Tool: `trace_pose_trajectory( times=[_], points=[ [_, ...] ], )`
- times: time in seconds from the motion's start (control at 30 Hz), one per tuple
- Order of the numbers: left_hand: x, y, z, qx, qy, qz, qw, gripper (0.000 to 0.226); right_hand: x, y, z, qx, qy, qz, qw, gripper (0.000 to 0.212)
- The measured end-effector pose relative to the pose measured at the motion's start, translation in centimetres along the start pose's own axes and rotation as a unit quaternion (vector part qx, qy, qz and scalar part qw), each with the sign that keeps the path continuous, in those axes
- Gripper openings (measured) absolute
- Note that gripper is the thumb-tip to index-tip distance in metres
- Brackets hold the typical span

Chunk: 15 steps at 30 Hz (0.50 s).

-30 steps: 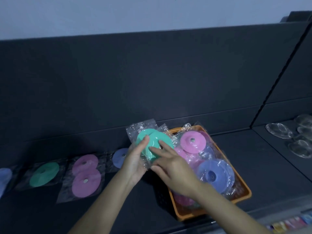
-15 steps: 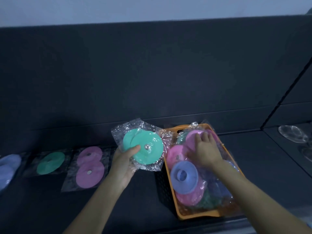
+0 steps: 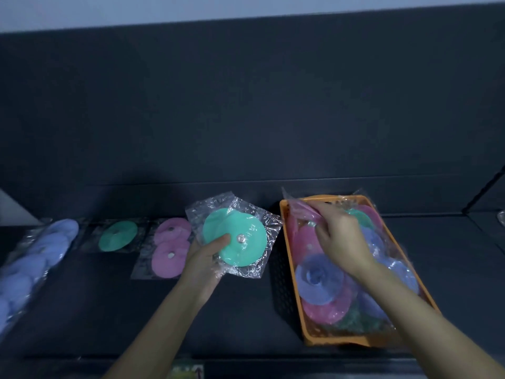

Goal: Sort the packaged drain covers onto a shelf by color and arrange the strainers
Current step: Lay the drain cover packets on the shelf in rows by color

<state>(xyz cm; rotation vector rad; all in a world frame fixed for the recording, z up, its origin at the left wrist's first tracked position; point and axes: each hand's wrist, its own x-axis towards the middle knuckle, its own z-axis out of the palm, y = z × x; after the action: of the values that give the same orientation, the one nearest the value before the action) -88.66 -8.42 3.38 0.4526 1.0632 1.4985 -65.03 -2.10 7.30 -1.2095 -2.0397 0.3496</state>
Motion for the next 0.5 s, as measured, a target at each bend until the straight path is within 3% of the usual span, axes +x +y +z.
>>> trace_pose_trajectory(
  times=[0.2,0.5],
  points=[
    [0.0,1.9,-4.7,0.008,0.028,0.012,0.999,0.039,-0.5,-5.3,3.4,0.014,-0.031,-0.009,0.999,0.035],
    [-0.1,6.5,-14.7,0.023,0.047,0.029,0.998,0.049,-1.7,-11.0,12.0,0.034,-0.139,-0.006,0.99,0.045]
  ],
)
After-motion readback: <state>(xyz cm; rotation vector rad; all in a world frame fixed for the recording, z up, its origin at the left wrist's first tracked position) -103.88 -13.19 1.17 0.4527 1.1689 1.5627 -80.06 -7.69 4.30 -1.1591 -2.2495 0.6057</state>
